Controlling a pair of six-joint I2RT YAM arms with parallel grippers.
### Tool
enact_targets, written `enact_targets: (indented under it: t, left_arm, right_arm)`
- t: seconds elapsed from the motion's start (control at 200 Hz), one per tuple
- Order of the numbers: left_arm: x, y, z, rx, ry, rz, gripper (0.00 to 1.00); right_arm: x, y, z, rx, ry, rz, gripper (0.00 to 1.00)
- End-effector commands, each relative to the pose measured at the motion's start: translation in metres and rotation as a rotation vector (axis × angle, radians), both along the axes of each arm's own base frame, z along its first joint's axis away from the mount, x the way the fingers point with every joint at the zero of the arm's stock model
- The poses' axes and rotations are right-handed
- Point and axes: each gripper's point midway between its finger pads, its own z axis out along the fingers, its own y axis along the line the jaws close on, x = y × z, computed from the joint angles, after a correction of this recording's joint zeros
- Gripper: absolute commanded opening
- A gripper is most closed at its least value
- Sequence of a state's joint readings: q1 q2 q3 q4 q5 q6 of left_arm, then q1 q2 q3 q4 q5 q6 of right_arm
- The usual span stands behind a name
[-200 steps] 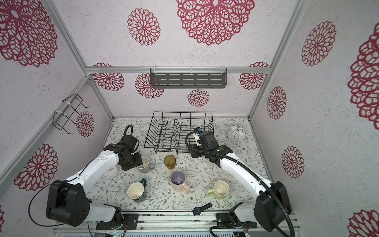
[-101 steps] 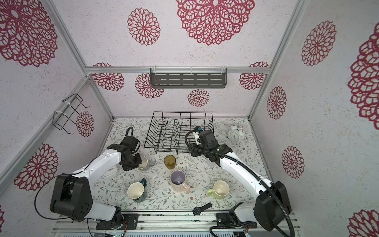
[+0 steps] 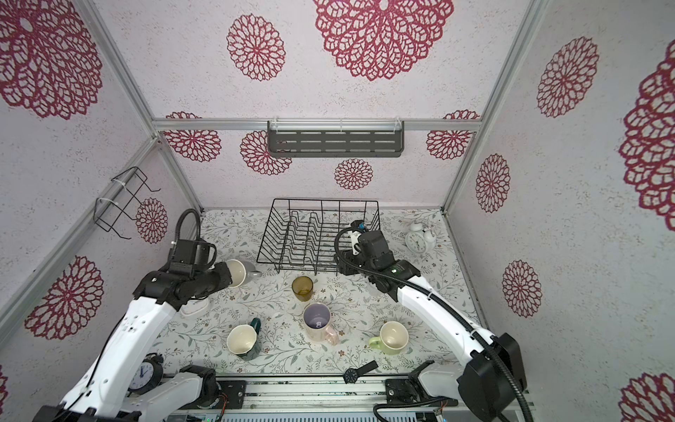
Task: Load cups into a dish rack
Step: Pick up the cup from the middle-left of the table, then pass the cup.
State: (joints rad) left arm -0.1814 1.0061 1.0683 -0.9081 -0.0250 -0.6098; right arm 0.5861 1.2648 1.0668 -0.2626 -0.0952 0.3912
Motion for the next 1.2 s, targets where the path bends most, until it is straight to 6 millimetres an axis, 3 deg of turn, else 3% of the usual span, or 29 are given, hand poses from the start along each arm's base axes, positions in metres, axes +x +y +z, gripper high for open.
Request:
enact_targets:
  t: [0.0, 0.15, 0.255, 0.525, 0.811, 0.941, 1.051, 1.191]
  left_arm:
    - [0.024, -0.030, 0.057, -0.117, -0.307, -0.143, 0.00]
    - [0.035, -0.067, 0.099, -0.249, -0.588, -0.322, 0.00]
    - [0.037, -0.083, 0.113, -0.271, -0.633, -0.414, 0.00]
    - [0.039, -0.116, 0.114, -0.294, -0.647, -0.604, 0.00]
    - [0.041, -0.130, 0.107, -0.276, -0.679, -0.683, 0.00]
    - [0.043, -0.134, 0.107, -0.265, -0.673, -0.696, 0.00]
    - [0.045, -0.138, 0.106, -0.259, -0.672, -0.707, 0.00]
    - [0.049, -0.139, 0.103, -0.244, -0.660, -0.706, 0.00]
  right_arm:
    - [-0.010, 0.026, 0.041, 0.195, -0.049, 0.110, 0.60]
    - [-0.043, 0.070, 0.072, 0.424, 0.013, 0.394, 0.67]
    - [-0.064, 0.088, 0.090, 0.621, 0.101, 0.526, 0.69]
    - [-0.080, 0.109, 0.098, 0.865, 0.309, 0.598, 0.71]
    - [-0.101, 0.133, 0.115, 1.003, 0.402, 0.715, 0.70]
    - [-0.099, 0.137, 0.122, 1.072, 0.429, 0.731, 0.65]
    - [-0.099, 0.146, 0.116, 1.050, 0.455, 0.733, 0.59]
    - [-0.096, 0.151, 0.112, 1.050, 0.472, 0.728, 0.46]
